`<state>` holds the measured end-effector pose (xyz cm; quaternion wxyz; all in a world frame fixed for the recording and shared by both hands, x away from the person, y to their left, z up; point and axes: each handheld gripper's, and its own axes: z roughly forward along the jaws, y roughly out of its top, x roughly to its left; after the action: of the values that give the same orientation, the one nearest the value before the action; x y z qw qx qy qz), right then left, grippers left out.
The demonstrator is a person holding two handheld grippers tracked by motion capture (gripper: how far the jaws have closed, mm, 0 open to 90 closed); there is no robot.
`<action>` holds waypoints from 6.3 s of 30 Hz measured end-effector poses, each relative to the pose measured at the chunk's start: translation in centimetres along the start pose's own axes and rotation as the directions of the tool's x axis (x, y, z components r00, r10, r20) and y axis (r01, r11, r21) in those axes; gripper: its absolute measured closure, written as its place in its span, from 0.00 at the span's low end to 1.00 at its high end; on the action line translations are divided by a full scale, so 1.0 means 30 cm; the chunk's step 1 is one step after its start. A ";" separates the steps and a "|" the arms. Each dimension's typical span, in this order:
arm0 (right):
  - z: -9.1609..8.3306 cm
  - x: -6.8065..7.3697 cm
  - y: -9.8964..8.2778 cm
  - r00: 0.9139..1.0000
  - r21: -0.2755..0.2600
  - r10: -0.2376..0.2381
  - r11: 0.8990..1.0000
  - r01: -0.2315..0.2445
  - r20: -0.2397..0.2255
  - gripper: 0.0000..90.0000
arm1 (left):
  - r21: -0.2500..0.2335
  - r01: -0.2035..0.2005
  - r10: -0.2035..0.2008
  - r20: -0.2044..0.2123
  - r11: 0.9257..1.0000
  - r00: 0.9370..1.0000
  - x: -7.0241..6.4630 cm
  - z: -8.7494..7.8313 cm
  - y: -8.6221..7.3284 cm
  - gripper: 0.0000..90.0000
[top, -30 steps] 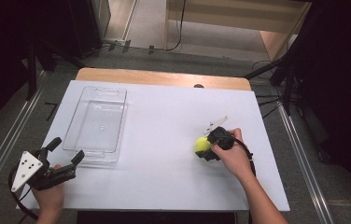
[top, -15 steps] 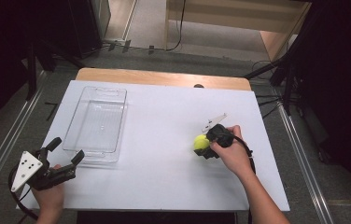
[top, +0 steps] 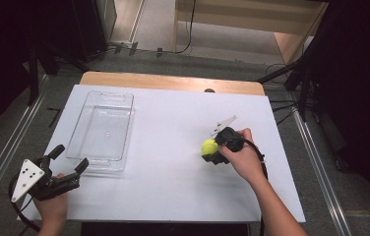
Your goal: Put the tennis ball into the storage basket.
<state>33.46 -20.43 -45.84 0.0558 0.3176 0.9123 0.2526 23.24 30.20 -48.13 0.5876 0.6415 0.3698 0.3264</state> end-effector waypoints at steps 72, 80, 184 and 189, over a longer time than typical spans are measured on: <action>-0.007 0.072 0.249 0.991 -0.019 -0.120 0.993 0.119 -0.056 0.27 | -0.003 0.006 -0.006 0.007 1.000 1.000 0.002 0.000 0.001 0.12; -0.003 0.085 0.273 0.989 -0.024 -0.133 0.991 0.132 -0.067 0.27 | -0.005 0.007 -0.007 0.009 1.000 1.000 0.002 0.001 0.001 0.12; 0.087 0.313 0.629 0.939 -0.052 -0.311 0.950 0.307 -0.148 0.27 | -0.005 0.000 0.000 0.012 1.000 1.000 0.000 0.002 0.002 0.12; 0.093 0.332 0.648 0.935 -0.052 -0.319 0.948 0.315 -0.157 0.27 | -0.002 -0.003 0.003 0.012 1.000 1.000 0.000 0.003 0.002 0.12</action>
<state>37.02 -0.16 -38.03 0.0250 0.1439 0.9496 0.2773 23.31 30.16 -48.07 0.5897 0.6435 0.3651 0.3237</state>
